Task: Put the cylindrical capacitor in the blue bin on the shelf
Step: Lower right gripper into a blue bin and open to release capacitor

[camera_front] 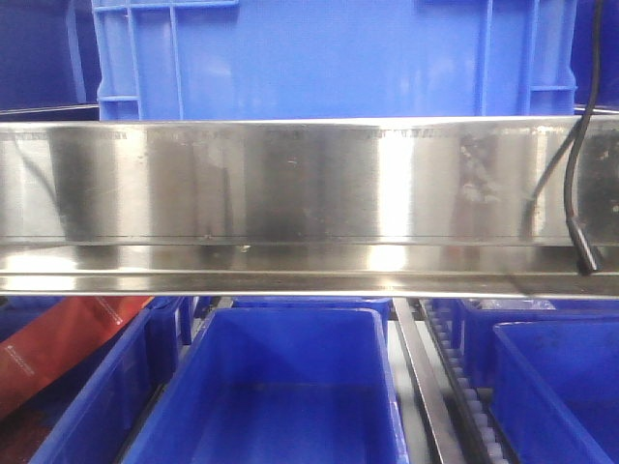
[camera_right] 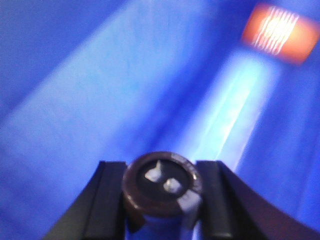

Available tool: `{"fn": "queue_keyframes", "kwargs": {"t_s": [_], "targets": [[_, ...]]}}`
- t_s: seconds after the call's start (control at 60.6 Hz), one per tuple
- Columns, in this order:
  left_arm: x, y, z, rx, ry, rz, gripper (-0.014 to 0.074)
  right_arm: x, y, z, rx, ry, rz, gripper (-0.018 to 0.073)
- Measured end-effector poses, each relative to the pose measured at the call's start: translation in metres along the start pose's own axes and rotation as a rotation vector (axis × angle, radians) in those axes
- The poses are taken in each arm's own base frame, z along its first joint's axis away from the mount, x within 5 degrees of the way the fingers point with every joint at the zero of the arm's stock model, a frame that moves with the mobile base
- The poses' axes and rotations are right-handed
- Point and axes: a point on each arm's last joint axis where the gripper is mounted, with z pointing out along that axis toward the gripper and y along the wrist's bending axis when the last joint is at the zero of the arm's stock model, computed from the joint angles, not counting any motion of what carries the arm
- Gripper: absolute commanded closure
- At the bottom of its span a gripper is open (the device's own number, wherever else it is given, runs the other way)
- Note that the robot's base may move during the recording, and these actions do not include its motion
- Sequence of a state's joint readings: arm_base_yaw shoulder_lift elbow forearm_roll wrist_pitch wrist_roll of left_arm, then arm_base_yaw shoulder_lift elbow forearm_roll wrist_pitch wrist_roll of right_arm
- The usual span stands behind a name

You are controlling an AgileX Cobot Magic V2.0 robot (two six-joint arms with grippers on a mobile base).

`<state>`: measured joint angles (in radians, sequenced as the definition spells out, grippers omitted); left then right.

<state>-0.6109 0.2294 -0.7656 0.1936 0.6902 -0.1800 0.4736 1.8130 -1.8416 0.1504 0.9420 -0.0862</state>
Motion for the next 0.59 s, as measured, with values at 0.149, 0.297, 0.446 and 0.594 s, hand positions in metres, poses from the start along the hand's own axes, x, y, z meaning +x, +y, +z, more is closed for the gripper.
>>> {"fn": "queue_keyframes", "kwargs": {"t_s": [0.149,0.297,0.446,0.594], "targets": [[0.000,0.000,0.000,0.000,0.000,0.000,0.0707,-0.001,0.000,-0.002,-0.001,-0.003,0.000,0.0088],[0.000,0.000,0.000,0.000,0.000,0.000,0.0707,-0.003,0.002,-0.015,-0.002,-0.030,-0.003,0.0212],[0.000,0.000,0.000,0.000,0.000,0.000,0.0707,-0.008,0.006,-0.051,-0.002,-0.105,-0.012,0.0464],[0.000,0.000,0.000,0.000,0.000,0.000,0.0707,-0.010,0.013,-0.103,-0.002,-0.212,-0.025,0.0715]]}}
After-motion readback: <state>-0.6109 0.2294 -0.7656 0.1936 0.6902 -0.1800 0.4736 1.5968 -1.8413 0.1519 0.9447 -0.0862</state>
